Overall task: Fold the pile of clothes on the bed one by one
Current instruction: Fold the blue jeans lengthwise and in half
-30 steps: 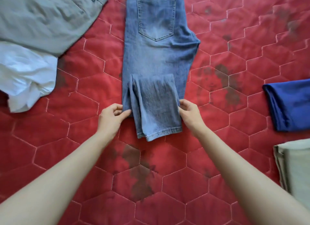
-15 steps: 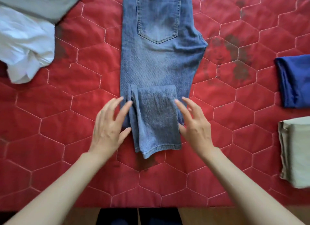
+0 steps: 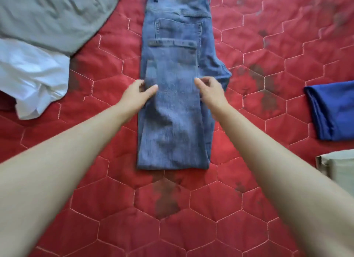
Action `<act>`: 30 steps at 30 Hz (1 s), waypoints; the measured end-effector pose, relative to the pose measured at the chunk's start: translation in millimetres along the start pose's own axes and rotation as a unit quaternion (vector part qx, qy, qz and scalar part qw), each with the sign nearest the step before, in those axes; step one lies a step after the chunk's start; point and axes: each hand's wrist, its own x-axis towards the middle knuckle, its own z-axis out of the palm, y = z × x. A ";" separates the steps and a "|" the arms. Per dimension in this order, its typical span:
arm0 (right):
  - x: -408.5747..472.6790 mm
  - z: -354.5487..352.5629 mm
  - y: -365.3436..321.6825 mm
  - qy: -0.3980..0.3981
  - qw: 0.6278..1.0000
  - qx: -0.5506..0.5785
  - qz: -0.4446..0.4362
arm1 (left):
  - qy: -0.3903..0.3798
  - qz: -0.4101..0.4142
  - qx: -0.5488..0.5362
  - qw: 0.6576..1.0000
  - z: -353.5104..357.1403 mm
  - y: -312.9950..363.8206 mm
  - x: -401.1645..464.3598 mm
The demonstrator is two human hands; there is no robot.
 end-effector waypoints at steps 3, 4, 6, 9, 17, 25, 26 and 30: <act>-13.9 12.2 25.2 0.013 0.998 -0.055 0.034 | -0.004 -0.077 -0.007 0.997 2.5 -17.7 9.2; -23.6 14.9 32.8 0.012 0.998 -0.049 0.030 | -0.013 -0.083 -0.005 0.996 2.8 -19.9 5.6; -49.3 18.3 48.5 0.002 0.998 -0.059 0.015 | -0.048 -0.090 0.002 0.995 3.5 -25.1 -10.9; -94.3 17.0 77.4 -0.002 0.996 -0.084 -0.012 | -0.092 -0.099 0.004 0.991 3.3 -42.6 -52.9; -175.4 -2.4 121.2 -0.005 0.990 -0.137 -0.030 | -0.069 -0.101 -0.062 0.990 0.4 -85.4 -157.5; -204.8 -8.1 137.4 -0.015 0.979 -0.203 -0.017 | -0.069 -0.065 0.065 0.993 2.0 -96.5 -205.9; -207.0 -9.9 138.2 -0.022 0.979 -0.202 -0.016 | -0.062 -0.058 0.088 0.992 1.9 -96.6 -209.8; -214.0 -14.9 137.0 -0.026 0.985 -0.171 -0.022 | -0.045 -0.041 0.110 0.992 2.5 -95.0 -222.3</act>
